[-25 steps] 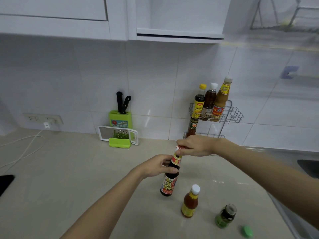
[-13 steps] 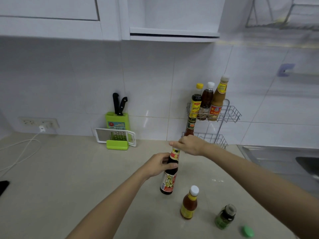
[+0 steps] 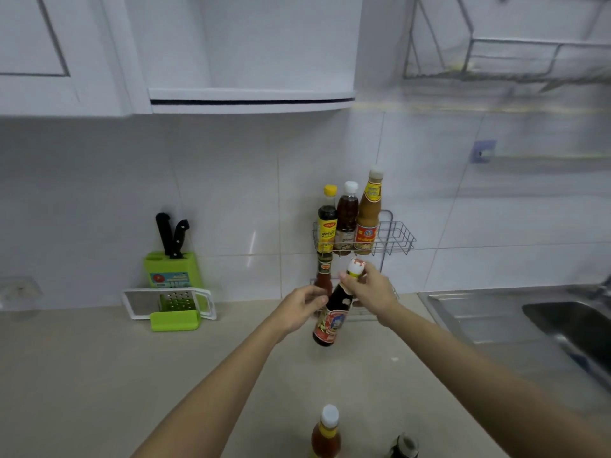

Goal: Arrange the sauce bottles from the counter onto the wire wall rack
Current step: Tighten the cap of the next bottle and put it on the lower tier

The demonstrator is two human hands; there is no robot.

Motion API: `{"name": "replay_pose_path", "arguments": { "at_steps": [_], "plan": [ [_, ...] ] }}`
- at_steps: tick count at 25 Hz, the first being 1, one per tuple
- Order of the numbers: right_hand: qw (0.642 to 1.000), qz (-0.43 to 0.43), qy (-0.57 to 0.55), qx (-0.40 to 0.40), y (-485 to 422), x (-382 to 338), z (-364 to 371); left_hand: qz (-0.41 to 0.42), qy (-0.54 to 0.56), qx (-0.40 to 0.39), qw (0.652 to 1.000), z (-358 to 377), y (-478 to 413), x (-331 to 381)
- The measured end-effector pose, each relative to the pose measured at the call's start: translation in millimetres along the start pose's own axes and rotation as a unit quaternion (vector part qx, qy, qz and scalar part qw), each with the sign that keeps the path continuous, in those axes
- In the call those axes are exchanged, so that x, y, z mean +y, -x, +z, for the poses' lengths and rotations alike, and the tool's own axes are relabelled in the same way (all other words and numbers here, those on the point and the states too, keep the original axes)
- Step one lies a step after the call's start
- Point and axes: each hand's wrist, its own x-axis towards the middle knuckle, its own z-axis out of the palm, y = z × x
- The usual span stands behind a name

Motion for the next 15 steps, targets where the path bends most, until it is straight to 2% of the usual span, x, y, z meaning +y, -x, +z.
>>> {"name": "replay_pose_path", "arguments": {
  "at_steps": [2, 5, 10, 15],
  "plan": [
    [0.993, 0.06, -0.022, 0.095, -19, 16, -16, -0.026, -0.04, 0.024, 0.999, 1, -19, -10],
    [0.974, 0.117, -0.099, 0.168, -46, 37, -37, -0.074, -0.065, 0.037, 0.994, 0, -39, -19],
    [0.927, 0.195, -0.243, 0.21, -97, 76, -42, -0.122, -0.077, 0.048, 0.988, 9, -69, -33],
    [0.901, 0.231, -0.266, 0.254, -126, 103, -23, -0.146, -0.074, 0.065, 0.984, 25, -98, -53]
  ]
}}
